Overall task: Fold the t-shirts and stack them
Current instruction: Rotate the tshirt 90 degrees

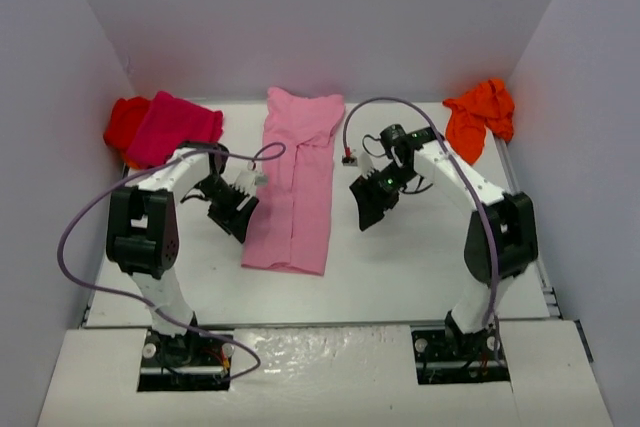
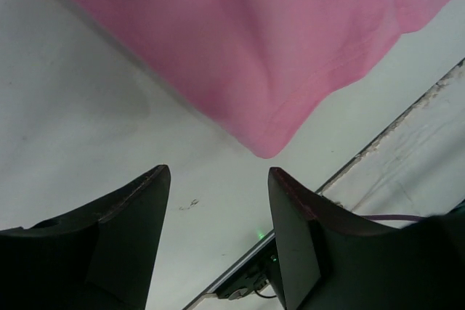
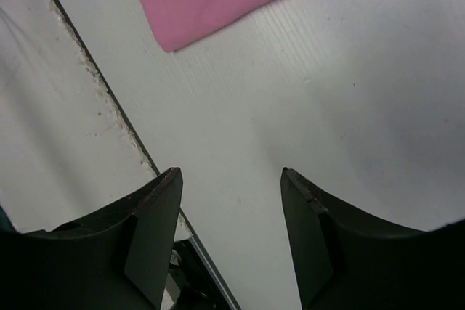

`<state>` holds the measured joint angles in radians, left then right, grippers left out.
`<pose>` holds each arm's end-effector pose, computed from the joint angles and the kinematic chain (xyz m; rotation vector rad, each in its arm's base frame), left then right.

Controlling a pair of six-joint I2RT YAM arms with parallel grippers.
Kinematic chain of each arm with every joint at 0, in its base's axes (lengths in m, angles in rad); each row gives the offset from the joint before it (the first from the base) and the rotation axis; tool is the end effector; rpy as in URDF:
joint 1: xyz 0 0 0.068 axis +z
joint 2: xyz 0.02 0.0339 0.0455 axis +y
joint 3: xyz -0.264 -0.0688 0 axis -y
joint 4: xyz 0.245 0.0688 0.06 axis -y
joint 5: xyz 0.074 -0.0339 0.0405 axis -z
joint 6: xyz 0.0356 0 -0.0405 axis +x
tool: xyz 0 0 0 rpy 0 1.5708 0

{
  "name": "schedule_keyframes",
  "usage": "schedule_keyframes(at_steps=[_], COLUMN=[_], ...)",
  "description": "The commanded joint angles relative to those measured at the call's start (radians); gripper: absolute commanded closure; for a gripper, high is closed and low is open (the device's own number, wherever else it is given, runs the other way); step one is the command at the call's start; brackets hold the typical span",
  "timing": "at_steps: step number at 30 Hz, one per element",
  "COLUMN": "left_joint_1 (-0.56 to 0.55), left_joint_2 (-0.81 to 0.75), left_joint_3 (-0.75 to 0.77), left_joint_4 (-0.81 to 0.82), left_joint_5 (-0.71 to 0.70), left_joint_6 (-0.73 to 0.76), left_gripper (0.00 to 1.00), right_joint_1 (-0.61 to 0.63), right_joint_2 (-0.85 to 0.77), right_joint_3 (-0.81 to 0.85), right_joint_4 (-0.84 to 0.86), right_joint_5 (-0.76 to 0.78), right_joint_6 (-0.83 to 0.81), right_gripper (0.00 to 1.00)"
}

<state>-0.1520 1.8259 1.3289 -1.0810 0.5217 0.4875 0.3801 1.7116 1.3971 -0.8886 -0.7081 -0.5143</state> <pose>0.3233 -0.0675 0.2000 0.9280 2.8118 -0.7811 0.3117 0.1495 0.2619 -1.2787 2.2550 0.9215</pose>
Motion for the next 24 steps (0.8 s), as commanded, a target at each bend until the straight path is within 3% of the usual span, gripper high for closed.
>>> schedule_keyframes(at_steps=[1,5,15,24], left_joint_1=[0.004,0.017,0.020,0.037], left_joint_2=[-0.008,0.056,0.148,0.209], left_joint_3=[0.031,0.042,0.006,0.020], left_joint_4=[-0.064,-0.054,-0.013,-0.042], left_joint_5=[0.141,0.169,0.149,0.128], left_joint_6=[-0.014,-0.040,-0.069,-0.071], left_gripper=[0.47,0.48,0.51,0.52], right_joint_1=[-0.003,0.017,0.153,0.233], right_joint_2=[0.145,0.263,0.398,0.542], right_joint_3=[0.020,0.006,0.012,0.033], right_joint_4=[0.002,0.024,0.109,0.193], right_joint_5=[-0.141,-0.166,-0.124,-0.186], right_joint_6=[0.065,0.090,0.191,0.316], right_gripper=[0.47,0.51,0.49,0.49])
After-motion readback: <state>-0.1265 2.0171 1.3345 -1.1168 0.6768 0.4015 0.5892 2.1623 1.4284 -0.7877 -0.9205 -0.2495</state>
